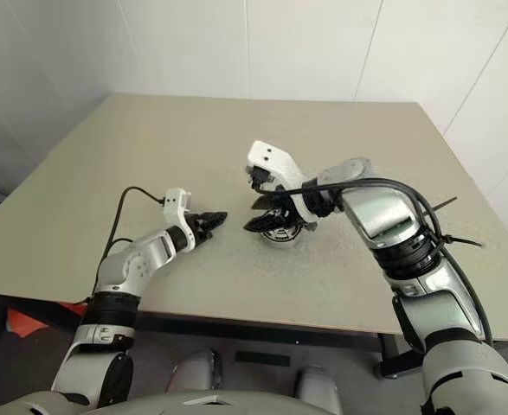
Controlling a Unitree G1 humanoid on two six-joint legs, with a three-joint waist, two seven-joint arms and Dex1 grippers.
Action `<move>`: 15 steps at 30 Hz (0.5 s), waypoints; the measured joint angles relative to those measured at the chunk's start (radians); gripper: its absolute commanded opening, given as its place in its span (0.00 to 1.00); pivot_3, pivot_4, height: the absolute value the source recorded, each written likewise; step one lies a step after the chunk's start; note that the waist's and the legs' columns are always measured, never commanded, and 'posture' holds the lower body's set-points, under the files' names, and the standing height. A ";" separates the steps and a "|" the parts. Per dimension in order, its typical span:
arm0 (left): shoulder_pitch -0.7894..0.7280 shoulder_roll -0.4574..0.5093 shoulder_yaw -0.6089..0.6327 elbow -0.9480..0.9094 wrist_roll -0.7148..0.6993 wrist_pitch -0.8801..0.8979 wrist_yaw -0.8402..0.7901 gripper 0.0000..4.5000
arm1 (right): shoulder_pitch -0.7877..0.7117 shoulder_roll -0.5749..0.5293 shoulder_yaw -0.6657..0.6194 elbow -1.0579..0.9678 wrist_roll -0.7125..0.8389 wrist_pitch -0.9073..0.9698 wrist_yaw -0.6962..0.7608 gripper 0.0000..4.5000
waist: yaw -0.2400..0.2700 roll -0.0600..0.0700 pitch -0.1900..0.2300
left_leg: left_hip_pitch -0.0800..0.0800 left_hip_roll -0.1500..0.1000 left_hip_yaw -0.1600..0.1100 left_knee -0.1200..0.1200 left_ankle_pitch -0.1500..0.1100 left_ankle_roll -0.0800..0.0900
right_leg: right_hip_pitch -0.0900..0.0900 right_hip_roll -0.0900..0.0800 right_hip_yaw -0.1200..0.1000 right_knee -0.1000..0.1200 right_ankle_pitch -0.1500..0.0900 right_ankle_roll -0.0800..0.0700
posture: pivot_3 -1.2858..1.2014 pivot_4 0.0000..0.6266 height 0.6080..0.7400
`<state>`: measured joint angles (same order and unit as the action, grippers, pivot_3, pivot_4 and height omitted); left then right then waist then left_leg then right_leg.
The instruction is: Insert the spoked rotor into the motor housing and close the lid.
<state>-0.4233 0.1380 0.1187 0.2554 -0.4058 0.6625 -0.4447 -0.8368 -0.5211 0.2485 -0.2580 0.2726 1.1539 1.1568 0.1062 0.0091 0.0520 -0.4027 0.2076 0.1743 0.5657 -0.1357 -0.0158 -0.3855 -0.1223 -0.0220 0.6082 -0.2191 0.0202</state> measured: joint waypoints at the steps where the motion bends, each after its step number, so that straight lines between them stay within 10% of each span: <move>1: -0.004 0.000 -0.002 0.005 0.000 0.000 -0.002 0.45 | -0.015 -0.001 -0.024 0.001 0.006 -0.016 -0.022 0.58 | 0.001 0.000 0.000 | 0.000 0.000 0.000 0.000 0.001 -0.001 | 0.000 0.000 0.000 0.000 0.000 0.000 | 0.52 0.00 1.00; 8: -0.043 0.006 -0.005 0.025 -0.004 0.016 -0.013 0.45 | -0.023 -0.058 -0.192 0.161 -0.026 -0.193 -0.213 0.58 | 0.016 -0.001 0.000 | -0.002 0.000 0.000 0.000 0.002 -0.003 | -0.001 0.000 0.000 0.000 0.000 0.000 | 0.52 0.00 1.00; 15: -0.138 0.052 -0.014 0.034 -0.008 0.058 -0.046 0.45 | 0.186 -0.244 -0.332 0.214 -0.096 -0.337 -0.349 0.13 | 0.035 0.000 0.000 | -0.003 -0.001 0.001 -0.002 0.003 -0.005 | -0.002 0.000 -0.001 -0.002 -0.001 0.001 | 0.52 0.00 1.00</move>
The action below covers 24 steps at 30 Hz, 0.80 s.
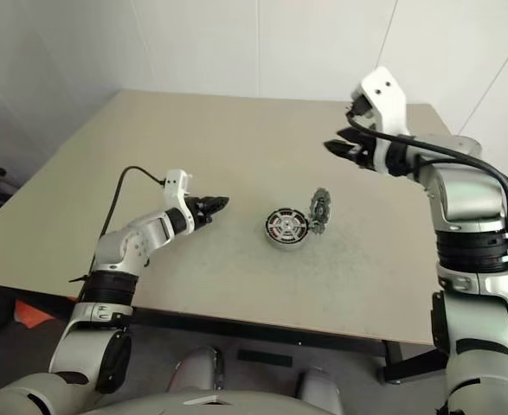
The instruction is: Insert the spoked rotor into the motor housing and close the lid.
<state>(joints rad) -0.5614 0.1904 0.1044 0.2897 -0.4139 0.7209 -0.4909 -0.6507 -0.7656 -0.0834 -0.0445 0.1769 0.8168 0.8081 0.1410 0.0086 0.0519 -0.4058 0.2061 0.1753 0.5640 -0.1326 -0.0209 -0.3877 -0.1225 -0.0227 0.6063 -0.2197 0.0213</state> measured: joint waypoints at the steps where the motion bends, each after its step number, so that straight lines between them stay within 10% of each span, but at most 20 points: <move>1: -0.007 -0.001 -0.007 0.010 0.001 0.001 -0.007 0.45 | 0.029 -0.015 -0.003 -0.003 -0.004 -0.007 -0.004 0.05 | 0.001 0.000 0.000 | 0.000 0.000 0.000 0.000 0.000 0.000 | 0.000 0.000 0.000 0.000 0.000 0.000 | 0.52 0.00 1.00; 24: -0.075 -0.039 -0.068 0.091 0.023 0.006 -0.045 0.45 | 0.251 0.256 0.209 -0.300 0.108 0.088 -0.096 0.01 | -0.015 0.002 0.000 | 0.002 0.001 -0.001 0.001 -0.002 0.003 | 0.001 0.000 -0.001 0.002 0.000 -0.001 | 0.52 0.00 1.00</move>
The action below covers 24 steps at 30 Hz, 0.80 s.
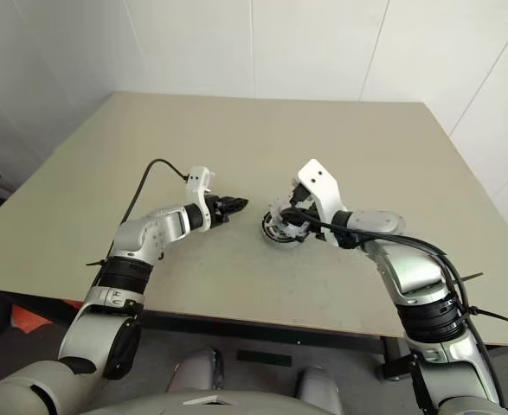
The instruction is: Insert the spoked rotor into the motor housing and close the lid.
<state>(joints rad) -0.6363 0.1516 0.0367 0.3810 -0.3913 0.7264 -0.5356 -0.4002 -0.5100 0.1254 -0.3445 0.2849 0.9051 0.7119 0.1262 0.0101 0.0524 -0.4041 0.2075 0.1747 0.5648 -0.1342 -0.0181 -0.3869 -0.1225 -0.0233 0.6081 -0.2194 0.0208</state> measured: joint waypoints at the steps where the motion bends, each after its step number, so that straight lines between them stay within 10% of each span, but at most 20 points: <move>1: -0.006 0.000 0.000 0.006 0.001 -0.002 0.001 0.45 | -0.006 0.020 0.004 0.026 -0.003 -0.007 -0.014 0.01 | 0.000 0.000 0.000 | 0.000 0.000 0.000 0.000 0.000 0.000 | 0.000 0.000 0.000 0.000 0.000 0.000 | 0.52 0.00 1.00; 24: -0.011 0.150 -0.156 -0.085 0.034 -0.029 -0.272 0.45 | 0.025 0.171 -0.072 0.447 -0.111 -0.602 -0.191 0.01 | -0.002 -0.001 -0.001 | -0.001 -0.001 0.000 0.000 0.000 -0.001 | 0.000 -0.001 -0.001 0.000 0.000 0.000 | 0.52 0.00 1.00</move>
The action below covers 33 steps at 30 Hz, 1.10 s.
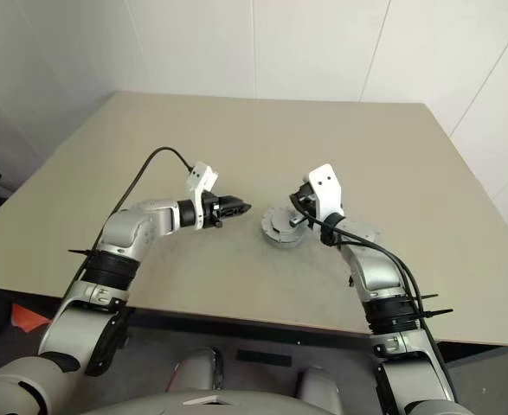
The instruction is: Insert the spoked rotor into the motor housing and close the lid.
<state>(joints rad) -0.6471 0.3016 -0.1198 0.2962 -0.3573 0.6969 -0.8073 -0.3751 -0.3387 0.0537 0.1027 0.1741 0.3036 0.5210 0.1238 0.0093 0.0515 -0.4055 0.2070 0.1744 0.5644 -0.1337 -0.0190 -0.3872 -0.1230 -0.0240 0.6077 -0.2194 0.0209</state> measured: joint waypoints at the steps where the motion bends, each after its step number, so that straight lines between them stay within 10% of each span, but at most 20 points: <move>1: 0.000 0.011 -0.011 0.000 0.010 -0.014 -0.017 0.45 | 0.000 -0.007 -0.006 0.002 0.008 -0.017 0.026 0.01 | 0.000 0.000 0.000 | 0.000 0.000 0.000 0.000 0.000 0.000 | 0.000 0.000 0.000 0.000 0.000 0.000 | 0.52 0.00 1.00; 7: 0.000 0.028 -0.053 0.000 0.038 -0.066 -0.075 0.45 | 0.019 -0.017 -0.026 0.003 0.049 -0.082 0.141 0.14 | 0.000 0.000 0.000 | 0.000 0.000 0.000 -0.001 -0.001 0.001 | 0.000 0.001 0.000 0.000 0.000 0.000 | 0.52 0.00 1.00; 18: 0.007 0.019 -0.059 0.001 0.057 -0.069 -0.078 0.45 | 0.086 -0.020 -0.002 0.003 0.052 -0.102 0.233 0.98 | -0.001 0.000 0.000 | 0.001 0.000 0.000 0.000 0.000 0.001 | 0.000 0.001 0.000 0.000 0.000 0.000 | 0.52 0.00 1.00; 33: 0.013 0.002 -0.062 0.012 0.076 -0.076 -0.028 0.45 | 0.077 -0.028 0.068 0.067 -0.032 -0.170 0.219 0.99 | -0.003 -0.001 0.000 | 0.004 0.000 0.000 0.000 0.000 0.001 | 0.003 0.001 0.000 0.000 0.000 0.000 | 0.52 0.00 1.00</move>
<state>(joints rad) -0.6338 0.3039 -0.1820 0.3087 -0.2811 0.6214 -0.8355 -0.2981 -0.3663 0.1220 0.1696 0.1418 0.1339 0.7400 0.1206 0.0086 0.0510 -0.4014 0.2074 0.1744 0.5643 -0.1341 -0.0183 -0.3840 -0.1225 -0.0238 0.6078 -0.2194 0.0206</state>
